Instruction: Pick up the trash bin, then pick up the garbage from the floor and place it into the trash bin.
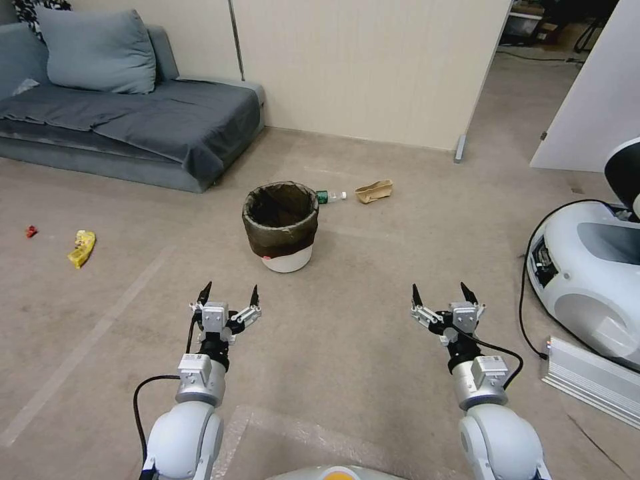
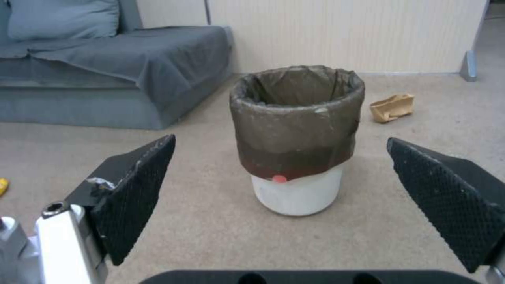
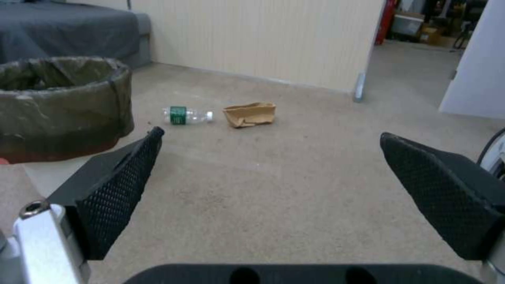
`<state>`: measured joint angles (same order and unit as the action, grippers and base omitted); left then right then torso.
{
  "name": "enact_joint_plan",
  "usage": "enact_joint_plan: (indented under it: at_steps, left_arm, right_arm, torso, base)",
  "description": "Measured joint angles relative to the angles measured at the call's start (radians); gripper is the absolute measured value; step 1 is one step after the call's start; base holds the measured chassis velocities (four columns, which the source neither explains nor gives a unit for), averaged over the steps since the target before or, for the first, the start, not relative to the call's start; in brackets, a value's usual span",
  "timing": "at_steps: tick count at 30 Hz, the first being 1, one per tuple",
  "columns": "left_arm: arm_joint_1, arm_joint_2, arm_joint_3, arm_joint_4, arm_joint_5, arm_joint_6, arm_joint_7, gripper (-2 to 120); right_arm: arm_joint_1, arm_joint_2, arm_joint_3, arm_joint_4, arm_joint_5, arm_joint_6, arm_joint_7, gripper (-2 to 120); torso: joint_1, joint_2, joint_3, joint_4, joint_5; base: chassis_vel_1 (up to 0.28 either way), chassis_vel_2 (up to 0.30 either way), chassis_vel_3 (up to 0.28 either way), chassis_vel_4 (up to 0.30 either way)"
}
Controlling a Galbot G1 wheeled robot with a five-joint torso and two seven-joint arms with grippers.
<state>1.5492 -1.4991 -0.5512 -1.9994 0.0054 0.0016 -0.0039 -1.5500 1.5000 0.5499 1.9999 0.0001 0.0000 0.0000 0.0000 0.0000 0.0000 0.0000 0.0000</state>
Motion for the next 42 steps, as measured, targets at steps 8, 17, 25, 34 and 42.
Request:
enact_joint_plan:
  at_steps: [8,17,25,34,42]
  left_arm:
    - [0.000,0.000,0.000,0.000,0.000,0.000,0.000,100]
    - [0.000,0.000,0.000,0.000,0.000,0.000,0.000,100]
    - [0.002,0.000,-0.001,0.000,0.000,0.001,0.000,100]
    - [0.185,0.000,-0.110,-0.186,-0.005,0.122,-0.022,100]
    - [0.378,0.000,-0.225,-0.367,-0.016,0.235,-0.042,100]
  right_arm:
    - [0.000,0.000,0.000,0.000,0.000,0.000,0.000,100]
    - [0.000,0.000,0.000,0.000,0.000,0.000,0.000,100]
    - [-0.002,0.001,0.001,0.002,0.000,0.000,0.000,100]
    - [-0.191,0.058,0.092,0.154,0.016,-0.018,0.013,100]
    - [-0.359,0.108,0.171,0.285,0.042,-0.015,0.026,100]
  torso:
    - [0.000,0.000,0.000,0.0000,0.0000]
    - [0.000,0.000,0.000,0.0000,0.0000]
    - [0.000,0.000,0.000,0.0000,0.0001]
    - [0.000,0.000,0.000,0.0000,0.0000]
    - [0.000,0.000,0.000,0.0003,-0.0002]
  base:
    - [0.000,0.000,0.000,0.000]
    - [0.000,0.000,0.000,0.000]
    - [0.000,0.000,0.000,0.000]
    - [0.000,0.000,0.000,0.000]
    - [0.000,0.000,0.000,0.000]
